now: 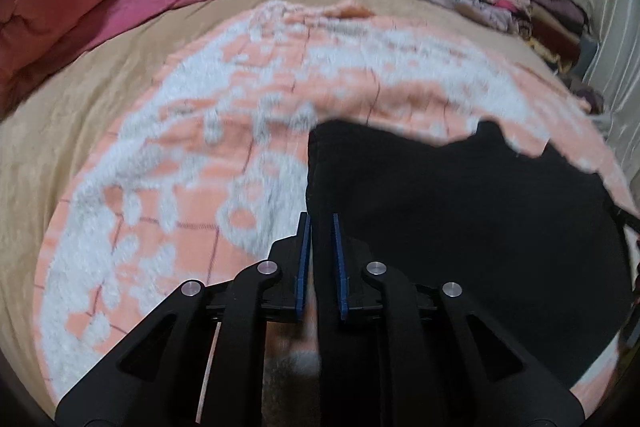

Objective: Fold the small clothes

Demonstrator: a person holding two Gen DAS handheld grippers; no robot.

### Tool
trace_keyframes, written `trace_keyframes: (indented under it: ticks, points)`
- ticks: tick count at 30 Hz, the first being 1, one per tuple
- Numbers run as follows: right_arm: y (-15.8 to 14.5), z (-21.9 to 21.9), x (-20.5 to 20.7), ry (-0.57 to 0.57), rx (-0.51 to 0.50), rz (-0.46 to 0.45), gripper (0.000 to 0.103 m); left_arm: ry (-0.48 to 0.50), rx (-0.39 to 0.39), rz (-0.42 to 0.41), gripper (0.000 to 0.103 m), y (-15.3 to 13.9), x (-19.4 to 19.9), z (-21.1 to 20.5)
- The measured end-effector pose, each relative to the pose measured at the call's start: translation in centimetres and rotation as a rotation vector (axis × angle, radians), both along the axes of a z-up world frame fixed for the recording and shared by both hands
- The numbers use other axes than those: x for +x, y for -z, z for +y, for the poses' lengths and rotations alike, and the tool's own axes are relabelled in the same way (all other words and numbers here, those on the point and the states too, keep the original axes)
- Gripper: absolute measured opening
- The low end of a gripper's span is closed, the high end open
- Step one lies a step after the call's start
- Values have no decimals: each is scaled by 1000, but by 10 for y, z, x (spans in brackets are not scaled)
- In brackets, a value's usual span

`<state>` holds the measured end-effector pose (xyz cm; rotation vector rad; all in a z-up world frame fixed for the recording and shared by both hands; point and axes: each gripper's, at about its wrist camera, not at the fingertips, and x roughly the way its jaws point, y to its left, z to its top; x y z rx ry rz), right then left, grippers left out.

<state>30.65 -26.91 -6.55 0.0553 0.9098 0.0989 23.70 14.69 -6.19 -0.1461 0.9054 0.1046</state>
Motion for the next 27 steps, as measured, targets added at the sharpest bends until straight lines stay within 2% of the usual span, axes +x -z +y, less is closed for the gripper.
trace_keyframes:
  ticks: [2,3,5,7,9,10,12,19,27]
  points:
    - [0,-1,-3,12,-11,-10,17,19,26,4,10,0,-3,-3]
    - [-2,-1,-4,24,-19,-8,24,25,46,2,11,-2,-5,-4]
    - [-7,-2,-8,30,-32,-13,28,15,73,-1,20,-9,-9,-3]
    - [-14,0,-16,16,-47,-30,42,1,70,-15,21,-18,-15,-1]
    - [-22,4,-26,1,-67,-53,46,-2,62,-33,27,-28,-22,-1]
    - [-27,7,-34,-8,-76,-69,53,0,61,-40,32,-32,-24,-3]
    - [-35,14,-45,-12,-110,-91,61,7,57,-57,33,-41,-31,-7]
    - [-58,47,-85,-97,-139,-153,66,55,20,-59,37,-53,-47,-34]
    - [-55,69,-111,-140,-152,-135,67,138,17,-22,37,-41,-62,-68]
